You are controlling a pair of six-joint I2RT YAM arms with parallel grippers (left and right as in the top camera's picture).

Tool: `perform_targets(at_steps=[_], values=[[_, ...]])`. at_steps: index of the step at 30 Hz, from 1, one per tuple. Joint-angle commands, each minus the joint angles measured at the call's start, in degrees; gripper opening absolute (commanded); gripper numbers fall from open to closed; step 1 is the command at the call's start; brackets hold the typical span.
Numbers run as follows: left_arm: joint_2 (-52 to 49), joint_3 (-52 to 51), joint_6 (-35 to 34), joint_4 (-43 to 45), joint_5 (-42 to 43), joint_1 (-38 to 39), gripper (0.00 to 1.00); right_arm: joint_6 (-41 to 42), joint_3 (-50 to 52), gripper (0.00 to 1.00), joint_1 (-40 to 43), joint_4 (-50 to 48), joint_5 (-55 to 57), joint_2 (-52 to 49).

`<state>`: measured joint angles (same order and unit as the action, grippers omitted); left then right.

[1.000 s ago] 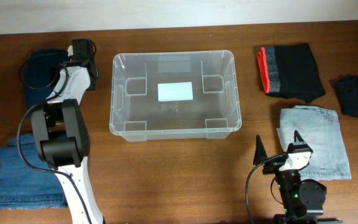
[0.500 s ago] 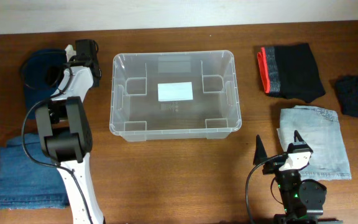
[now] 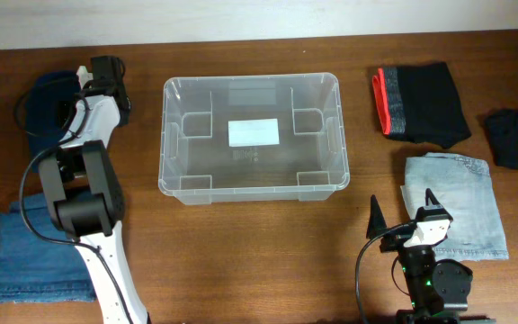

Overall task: Pack container
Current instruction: 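Lower the left gripper and grasp the teal shirt's near edge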

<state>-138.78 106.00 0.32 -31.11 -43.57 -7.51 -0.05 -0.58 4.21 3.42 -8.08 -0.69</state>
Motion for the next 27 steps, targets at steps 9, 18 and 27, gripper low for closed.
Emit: perform_targets(at_steps=[9, 18, 27], values=[[-5.7, -3.0, 0.3, -2.2, 7.5, -2.1, 0.89, -0.1, 0.3, 0.98, 0.4, 0.3, -0.3, 0.5], [-5.7, -3.0, 0.3, -2.4, 7.8, -2.1, 0.53, -0.1, 0.3, 0.99, 0.4, 0.3, -0.3, 0.5], [-5.6, -3.0, 0.3, -2.2, 7.8, -2.1, 0.01, -0.1, 0.3, 0.98, 0.4, 0.3, -0.3, 0.5]])
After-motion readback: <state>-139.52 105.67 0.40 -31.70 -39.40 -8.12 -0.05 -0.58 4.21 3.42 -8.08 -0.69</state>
